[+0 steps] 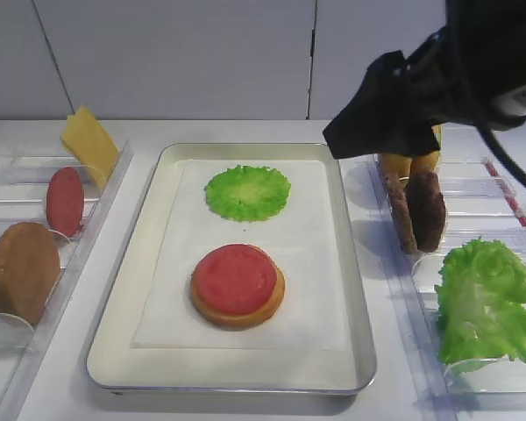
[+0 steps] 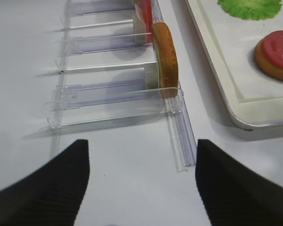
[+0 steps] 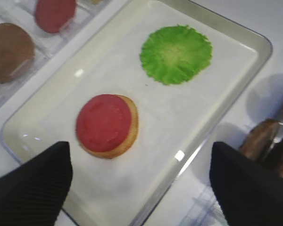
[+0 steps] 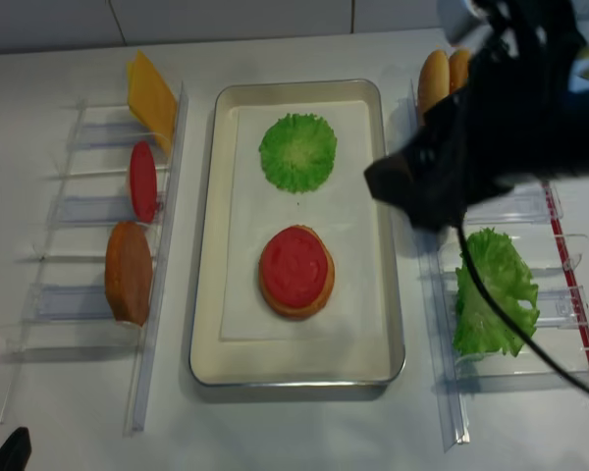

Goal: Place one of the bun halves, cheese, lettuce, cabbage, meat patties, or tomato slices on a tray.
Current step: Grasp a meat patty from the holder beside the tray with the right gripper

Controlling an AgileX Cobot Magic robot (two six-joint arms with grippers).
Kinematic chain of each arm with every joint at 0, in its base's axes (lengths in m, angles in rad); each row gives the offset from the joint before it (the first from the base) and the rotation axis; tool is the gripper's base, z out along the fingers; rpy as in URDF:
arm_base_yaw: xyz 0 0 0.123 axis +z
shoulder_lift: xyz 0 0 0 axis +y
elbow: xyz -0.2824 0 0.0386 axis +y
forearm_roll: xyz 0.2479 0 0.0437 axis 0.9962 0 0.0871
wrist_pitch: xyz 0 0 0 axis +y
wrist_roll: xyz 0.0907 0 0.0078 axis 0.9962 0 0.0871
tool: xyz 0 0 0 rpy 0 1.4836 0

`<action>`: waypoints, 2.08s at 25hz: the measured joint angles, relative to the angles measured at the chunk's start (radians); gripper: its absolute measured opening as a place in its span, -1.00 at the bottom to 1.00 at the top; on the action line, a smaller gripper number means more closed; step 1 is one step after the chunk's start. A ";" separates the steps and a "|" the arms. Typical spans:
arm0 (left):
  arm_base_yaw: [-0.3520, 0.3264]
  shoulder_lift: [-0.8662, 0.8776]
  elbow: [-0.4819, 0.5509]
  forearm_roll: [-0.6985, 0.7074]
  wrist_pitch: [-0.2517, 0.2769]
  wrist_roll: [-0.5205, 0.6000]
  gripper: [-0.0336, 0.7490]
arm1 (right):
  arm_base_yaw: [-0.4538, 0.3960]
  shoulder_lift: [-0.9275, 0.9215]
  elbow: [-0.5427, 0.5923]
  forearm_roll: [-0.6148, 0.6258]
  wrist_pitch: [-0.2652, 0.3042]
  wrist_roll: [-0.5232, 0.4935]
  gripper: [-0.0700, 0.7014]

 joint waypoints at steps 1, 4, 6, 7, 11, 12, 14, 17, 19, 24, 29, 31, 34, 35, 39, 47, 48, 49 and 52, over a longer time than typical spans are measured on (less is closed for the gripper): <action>0.000 0.000 0.000 0.000 0.000 0.000 0.28 | 0.001 0.021 -0.014 -0.052 0.000 0.046 0.72; 0.000 0.000 0.000 0.000 0.000 0.000 0.28 | 0.002 0.083 -0.043 -0.166 0.000 0.194 0.72; 0.000 0.000 0.000 0.000 0.000 0.000 0.28 | 0.002 0.119 -0.062 -0.200 0.000 0.247 0.72; 0.000 0.000 0.000 0.000 0.000 0.000 0.28 | 0.002 0.136 -0.071 -0.202 0.002 0.256 0.72; 0.000 0.000 0.000 0.000 0.000 0.000 0.28 | 0.003 0.201 -0.111 -0.236 0.049 0.287 0.72; 0.000 0.000 0.000 0.000 0.000 0.000 0.28 | 0.003 0.219 -0.128 -0.258 0.066 0.313 0.72; 0.000 0.000 0.000 0.000 0.000 0.000 0.28 | 0.003 0.256 -0.161 -0.297 0.095 0.351 0.72; 0.000 0.000 0.000 0.000 0.000 0.000 0.28 | 0.005 0.305 -0.221 -0.320 0.139 0.368 0.72; 0.000 0.000 0.000 0.000 0.000 0.000 0.28 | 0.013 0.345 -0.269 -0.336 0.178 0.378 0.72; 0.000 0.000 0.000 0.000 0.000 0.000 0.28 | 0.046 0.442 -0.353 -0.448 0.292 0.516 0.69; 0.000 0.000 0.000 0.000 0.000 0.000 0.28 | 0.046 0.483 -0.377 -0.486 0.317 0.575 0.64; 0.000 0.000 0.000 0.000 0.000 0.000 0.28 | 0.046 0.493 -0.377 -0.501 0.321 0.582 0.64; 0.000 0.000 0.000 0.000 0.000 0.000 0.28 | 0.046 0.517 -0.377 -0.523 0.323 0.627 0.64; 0.000 0.000 0.000 0.000 0.000 0.000 0.28 | 0.046 0.527 -0.377 -0.529 0.323 0.648 0.64; 0.000 0.000 0.000 0.000 0.000 0.000 0.28 | 0.048 0.554 -0.377 -0.560 0.323 0.725 0.64; 0.000 0.000 0.000 0.000 0.000 0.000 0.28 | 0.051 0.562 -0.377 -0.587 0.306 0.801 0.51; 0.000 0.000 0.000 0.000 0.000 0.000 0.28 | 0.052 0.567 -0.377 -0.587 0.304 0.803 0.46; 0.000 0.000 0.000 0.000 0.000 0.000 0.28 | 0.052 0.573 -0.377 -0.587 0.303 0.805 0.41; 0.000 0.000 0.000 0.000 0.000 0.000 0.28 | 0.052 0.592 -0.377 -0.593 0.303 0.805 0.31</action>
